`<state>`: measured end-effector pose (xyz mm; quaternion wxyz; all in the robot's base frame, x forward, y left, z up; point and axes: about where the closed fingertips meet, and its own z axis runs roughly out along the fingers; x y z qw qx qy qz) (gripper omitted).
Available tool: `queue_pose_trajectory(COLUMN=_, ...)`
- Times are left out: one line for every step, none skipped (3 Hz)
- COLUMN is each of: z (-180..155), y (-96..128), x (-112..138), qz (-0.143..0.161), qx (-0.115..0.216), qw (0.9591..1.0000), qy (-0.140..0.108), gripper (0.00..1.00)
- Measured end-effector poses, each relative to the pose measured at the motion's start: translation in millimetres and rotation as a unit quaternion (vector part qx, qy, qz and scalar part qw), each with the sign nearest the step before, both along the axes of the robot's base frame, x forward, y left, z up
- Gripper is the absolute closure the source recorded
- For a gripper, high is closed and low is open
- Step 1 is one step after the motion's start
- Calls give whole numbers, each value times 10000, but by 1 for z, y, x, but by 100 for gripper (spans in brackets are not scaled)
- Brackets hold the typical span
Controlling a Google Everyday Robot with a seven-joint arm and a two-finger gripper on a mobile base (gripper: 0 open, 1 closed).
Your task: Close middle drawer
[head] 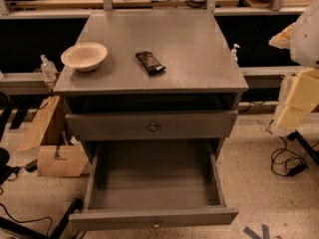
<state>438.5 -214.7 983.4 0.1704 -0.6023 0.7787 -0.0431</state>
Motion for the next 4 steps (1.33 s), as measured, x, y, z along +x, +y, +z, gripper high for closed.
queue_pose_trajectory(z=2, y=0, x=1, qz=2, qx=4, qw=10000, qy=-20, gripper=0)
queue_pose_trajectory(z=-8, y=0, x=-3, qz=8, qx=157, qw=9998, qy=81, gripper=0)
queue_pose_trajectory(z=-34, y=-4, x=-16, qz=8, qx=459, qw=9986, qy=254, gripper=0)
queue_pose_trajectory(z=-62, y=-14, x=-35, qz=-44, qx=733, qw=9968, qy=303, gripper=0)
